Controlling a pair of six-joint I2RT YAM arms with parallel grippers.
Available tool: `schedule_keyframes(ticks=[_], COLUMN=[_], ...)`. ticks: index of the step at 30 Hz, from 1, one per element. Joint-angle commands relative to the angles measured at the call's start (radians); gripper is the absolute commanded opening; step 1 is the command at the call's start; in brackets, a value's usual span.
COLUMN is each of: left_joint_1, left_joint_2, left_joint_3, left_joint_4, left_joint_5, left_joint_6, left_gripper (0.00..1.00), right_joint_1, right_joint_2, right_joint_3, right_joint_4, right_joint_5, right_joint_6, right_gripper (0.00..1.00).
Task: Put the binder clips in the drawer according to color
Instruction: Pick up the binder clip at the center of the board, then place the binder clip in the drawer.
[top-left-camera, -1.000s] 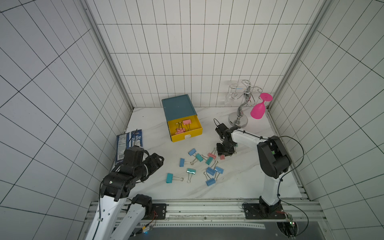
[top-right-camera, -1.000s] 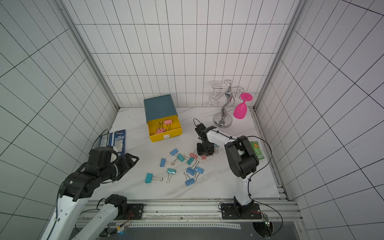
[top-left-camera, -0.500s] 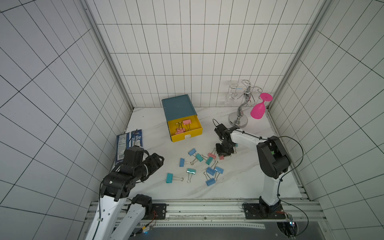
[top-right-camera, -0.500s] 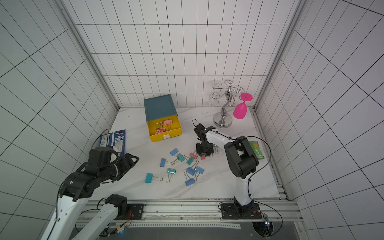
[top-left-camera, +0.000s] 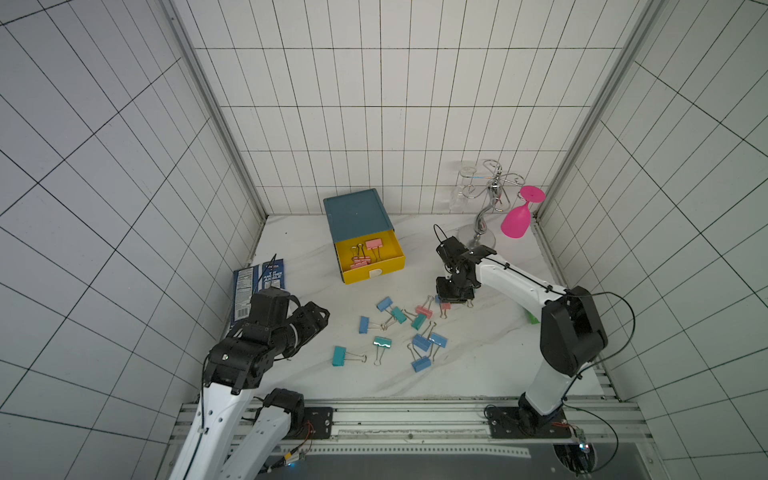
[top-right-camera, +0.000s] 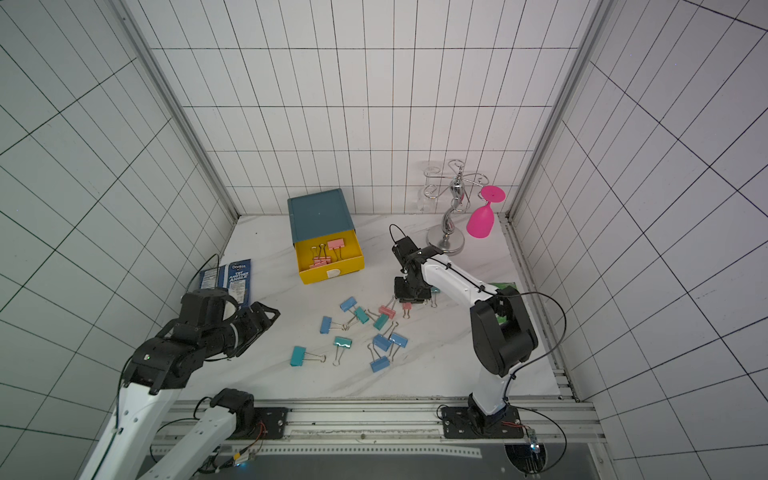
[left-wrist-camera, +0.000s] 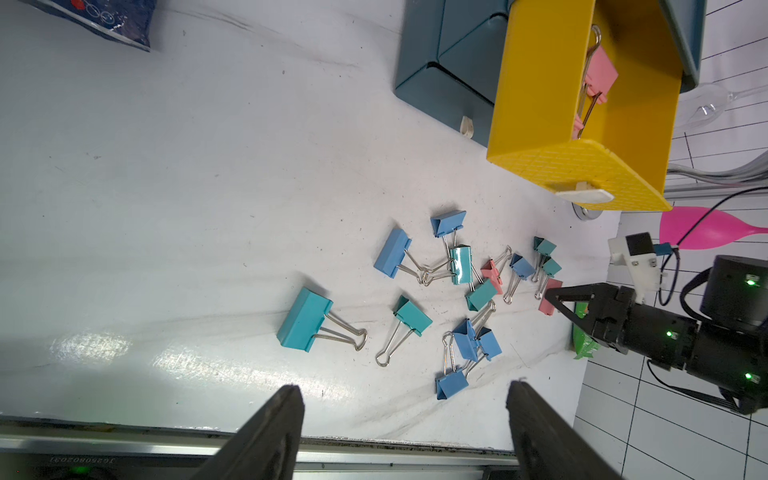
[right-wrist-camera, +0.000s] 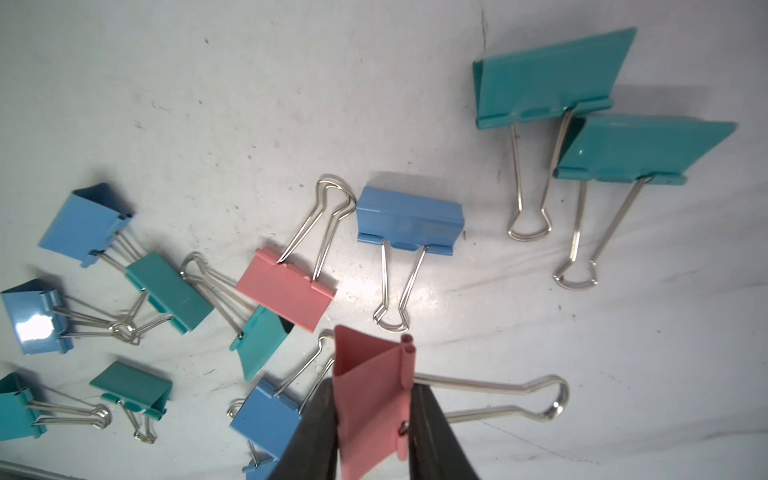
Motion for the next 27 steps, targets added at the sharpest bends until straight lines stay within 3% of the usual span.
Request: schedule_keyframes(ticks=[1,7,12,22,27], left_joint_1=[0.003,0.003,0.003,0.008,0.024], left_joint_2=[0.023,0.099,0.195,0.318,0.31], left_joint_3=[0.055,0.142,0.22,0.298,0.293], left_joint_4=[0.049,0.094,0.181,0.368,0.363], left_joint_5=[0.004,0.022,0.089,0.235,0.239], left_joint_6=[0.016,0.042,0.045,-0.024,-0.022], left_gripper=[0.81,0.81,0.81,0.81,0.81], right_joint_1=[-0.011,-0.02,-0.004,0.107,0.134], right_joint_2=[-0.066,-0.092,-0.033,0.325,0.413], right_joint_3=[0.062,0.254,0.483,1.146,1.233], right_joint_4=[-0.072,-0.164,-0.217,-0.396,-0.329], right_joint_5=[0.033,0.031,-0.016,-0.105,-0.189], right_joint_6=[-0.013,-0.04,-0.04,-0.046,-0.01], right_gripper=[0.29,0.3,0.31,0.32,0.33])
